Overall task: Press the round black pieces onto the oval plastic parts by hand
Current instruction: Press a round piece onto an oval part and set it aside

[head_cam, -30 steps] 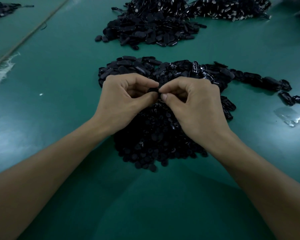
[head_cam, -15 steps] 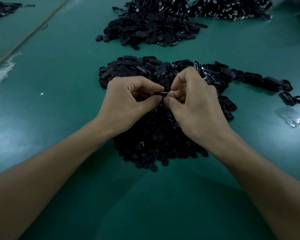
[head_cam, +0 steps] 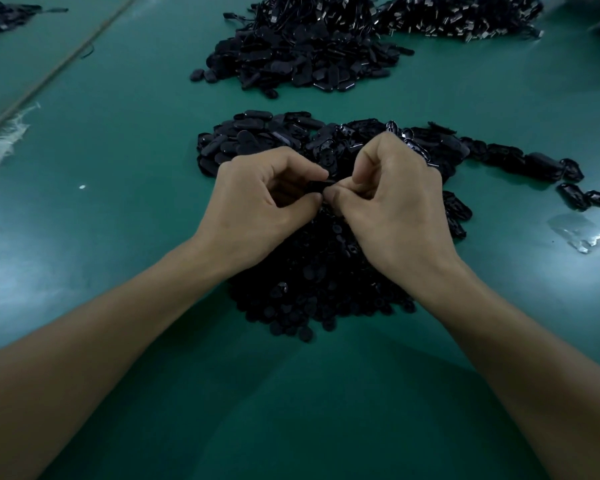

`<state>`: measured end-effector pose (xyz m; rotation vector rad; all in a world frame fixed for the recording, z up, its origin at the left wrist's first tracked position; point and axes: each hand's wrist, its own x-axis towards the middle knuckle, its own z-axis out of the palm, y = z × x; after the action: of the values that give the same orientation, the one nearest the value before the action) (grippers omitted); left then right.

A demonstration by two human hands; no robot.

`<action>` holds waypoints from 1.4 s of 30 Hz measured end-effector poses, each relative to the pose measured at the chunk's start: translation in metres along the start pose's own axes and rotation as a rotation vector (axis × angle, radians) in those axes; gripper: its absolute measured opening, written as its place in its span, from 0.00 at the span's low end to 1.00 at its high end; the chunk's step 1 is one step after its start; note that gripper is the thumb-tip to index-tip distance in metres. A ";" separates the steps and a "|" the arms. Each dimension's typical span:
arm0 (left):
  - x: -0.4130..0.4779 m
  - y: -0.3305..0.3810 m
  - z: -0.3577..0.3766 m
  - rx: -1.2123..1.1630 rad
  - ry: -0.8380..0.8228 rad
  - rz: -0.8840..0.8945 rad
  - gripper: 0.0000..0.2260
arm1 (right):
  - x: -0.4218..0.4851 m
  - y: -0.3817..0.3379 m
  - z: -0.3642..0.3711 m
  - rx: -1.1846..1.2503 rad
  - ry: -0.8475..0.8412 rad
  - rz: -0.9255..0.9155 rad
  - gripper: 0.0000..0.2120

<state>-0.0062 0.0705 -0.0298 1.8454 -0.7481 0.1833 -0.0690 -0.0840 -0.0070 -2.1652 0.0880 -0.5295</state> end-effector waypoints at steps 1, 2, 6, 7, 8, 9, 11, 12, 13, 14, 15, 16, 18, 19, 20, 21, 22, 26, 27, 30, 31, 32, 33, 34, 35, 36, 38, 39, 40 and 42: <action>-0.001 0.000 0.000 0.022 0.008 0.011 0.11 | 0.000 0.000 0.000 -0.005 0.001 0.008 0.16; -0.001 0.001 0.000 0.052 0.019 0.024 0.10 | 0.000 0.000 0.001 -0.008 -0.006 0.011 0.15; 0.000 -0.002 -0.002 0.166 0.075 0.012 0.07 | -0.002 -0.003 0.003 0.031 -0.071 -0.016 0.14; 0.000 -0.003 -0.002 0.170 0.079 0.002 0.07 | -0.003 -0.003 0.004 0.027 -0.090 -0.025 0.14; 0.001 -0.004 -0.003 0.178 0.078 -0.002 0.07 | -0.004 -0.004 0.005 0.025 -0.107 -0.033 0.13; 0.001 -0.005 -0.004 0.189 0.076 -0.003 0.07 | -0.003 -0.004 0.005 0.027 -0.124 -0.042 0.13; 0.002 -0.005 -0.005 0.189 0.071 -0.007 0.07 | -0.002 -0.003 0.004 0.052 -0.143 -0.048 0.13; 0.003 -0.005 -0.005 0.165 0.067 -0.012 0.07 | 0.000 -0.001 0.003 0.063 -0.135 -0.046 0.12; 0.003 -0.005 -0.004 0.127 0.058 -0.020 0.08 | 0.001 0.000 0.002 0.062 -0.113 -0.050 0.10; 0.004 -0.004 -0.004 0.079 0.042 -0.031 0.09 | 0.003 0.002 0.001 0.044 -0.091 -0.061 0.08; 0.004 -0.003 -0.003 0.027 0.021 -0.042 0.10 | 0.005 0.004 0.000 0.019 -0.082 -0.070 0.07; 0.004 -0.003 -0.003 -0.024 -0.002 -0.053 0.11 | 0.006 0.005 -0.001 0.000 -0.091 -0.074 0.06; 0.004 -0.003 -0.004 -0.106 -0.032 -0.076 0.12 | 0.008 0.009 -0.002 0.006 -0.137 -0.058 0.07; 0.004 -0.003 -0.005 -0.141 -0.039 -0.090 0.12 | 0.010 0.011 -0.003 0.026 -0.160 -0.044 0.07; 0.004 -0.003 -0.006 -0.176 -0.046 -0.105 0.12 | 0.011 0.012 -0.003 0.050 -0.181 -0.031 0.07; 0.005 -0.003 -0.007 -0.206 -0.051 -0.121 0.11 | 0.011 0.013 -0.003 0.077 -0.199 -0.021 0.06; 0.005 -0.003 -0.008 -0.227 -0.053 -0.134 0.11 | 0.012 0.014 -0.003 0.104 -0.212 -0.010 0.05; 0.006 -0.002 -0.008 -0.273 -0.016 -0.186 0.11 | 0.013 0.017 -0.004 0.148 -0.201 -0.003 0.03; 0.006 -0.002 -0.008 -0.287 -0.009 -0.196 0.11 | 0.013 0.017 -0.005 0.154 -0.195 -0.004 0.02; 0.006 -0.003 -0.009 -0.319 -0.016 -0.214 0.13 | 0.013 0.018 -0.007 0.170 -0.183 -0.008 0.02; 0.006 -0.003 -0.008 -0.324 -0.024 -0.218 0.13 | 0.013 0.018 -0.007 0.165 -0.182 -0.015 0.03; 0.006 -0.003 -0.008 -0.324 -0.035 -0.220 0.13 | 0.013 0.018 -0.008 0.156 -0.181 -0.024 0.03; 0.006 -0.003 -0.008 -0.319 -0.045 -0.220 0.12 | 0.013 0.018 -0.008 0.147 -0.181 -0.032 0.03; 0.006 -0.003 -0.008 -0.311 -0.054 -0.218 0.12 | 0.013 0.018 -0.008 0.139 -0.180 -0.036 0.04; 0.006 -0.003 -0.008 -0.306 -0.060 -0.215 0.12 | 0.014 0.018 -0.008 0.133 -0.179 -0.039 0.05; 0.006 -0.003 -0.009 -0.302 -0.065 -0.211 0.11 | 0.014 0.017 -0.008 0.127 -0.176 -0.043 0.06; 0.006 -0.003 -0.009 -0.296 -0.067 -0.202 0.11 | 0.014 0.017 -0.006 0.115 -0.170 -0.051 0.07; 0.006 -0.003 -0.009 -0.296 -0.067 -0.200 0.11 | 0.014 0.017 -0.006 0.110 -0.164 -0.050 0.07; 0.006 -0.002 -0.009 -0.298 -0.067 -0.201 0.11 | 0.014 0.017 -0.005 0.107 -0.158 -0.045 0.07; 0.006 -0.001 -0.008 -0.298 -0.065 -0.207 0.10 | 0.014 0.017 -0.004 0.113 -0.149 -0.033 0.06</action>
<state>0.0013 0.0754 -0.0248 1.6351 -0.5886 -0.1176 -0.0558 -0.1007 -0.0134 -2.0906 -0.0579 -0.3811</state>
